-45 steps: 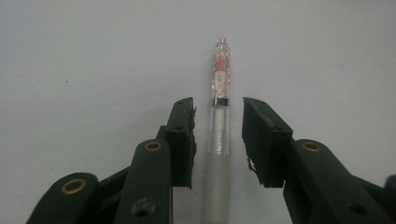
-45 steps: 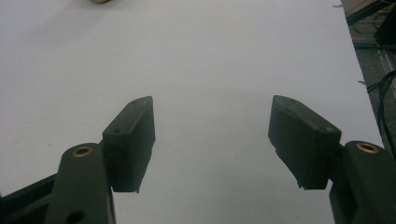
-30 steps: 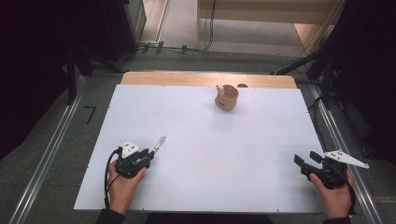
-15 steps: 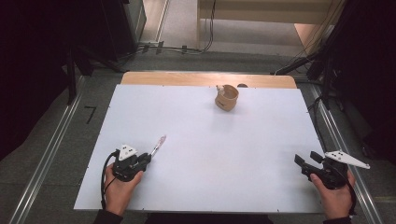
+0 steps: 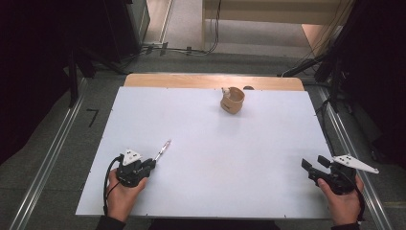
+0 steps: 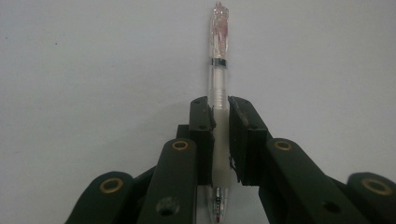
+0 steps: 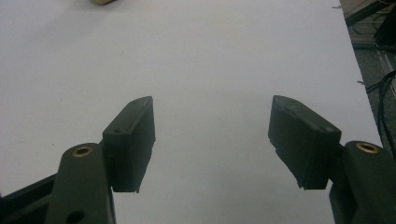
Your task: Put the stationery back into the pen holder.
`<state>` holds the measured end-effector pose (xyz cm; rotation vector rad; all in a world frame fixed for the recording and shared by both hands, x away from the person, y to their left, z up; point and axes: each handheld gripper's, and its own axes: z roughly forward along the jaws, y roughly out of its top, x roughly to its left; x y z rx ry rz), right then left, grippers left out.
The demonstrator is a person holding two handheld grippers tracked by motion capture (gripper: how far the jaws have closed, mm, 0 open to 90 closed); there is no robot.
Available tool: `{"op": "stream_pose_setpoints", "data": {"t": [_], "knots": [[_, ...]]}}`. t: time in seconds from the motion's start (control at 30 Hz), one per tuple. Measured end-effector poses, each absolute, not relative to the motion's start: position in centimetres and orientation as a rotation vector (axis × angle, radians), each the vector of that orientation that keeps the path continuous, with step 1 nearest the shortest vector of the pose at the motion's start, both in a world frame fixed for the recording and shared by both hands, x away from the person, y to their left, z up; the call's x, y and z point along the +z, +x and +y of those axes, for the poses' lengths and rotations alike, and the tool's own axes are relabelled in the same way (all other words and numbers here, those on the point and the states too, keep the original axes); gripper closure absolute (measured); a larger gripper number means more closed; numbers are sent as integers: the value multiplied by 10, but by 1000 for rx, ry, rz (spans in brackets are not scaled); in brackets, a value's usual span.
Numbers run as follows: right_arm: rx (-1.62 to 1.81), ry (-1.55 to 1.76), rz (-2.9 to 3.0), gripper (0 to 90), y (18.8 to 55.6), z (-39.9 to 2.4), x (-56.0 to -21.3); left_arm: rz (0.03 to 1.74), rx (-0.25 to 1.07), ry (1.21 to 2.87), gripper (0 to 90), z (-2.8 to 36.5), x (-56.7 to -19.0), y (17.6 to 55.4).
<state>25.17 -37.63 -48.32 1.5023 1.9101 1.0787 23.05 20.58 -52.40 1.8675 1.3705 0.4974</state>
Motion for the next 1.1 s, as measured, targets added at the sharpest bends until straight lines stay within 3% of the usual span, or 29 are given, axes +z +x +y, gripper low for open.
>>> {"op": "stream_pose_setpoints", "data": {"t": [1.1], "knots": [[1083, 1503, 1916, 305, 254, -377, -486, 1330, 492, 1871, 812, 190, -509, 238]]}}
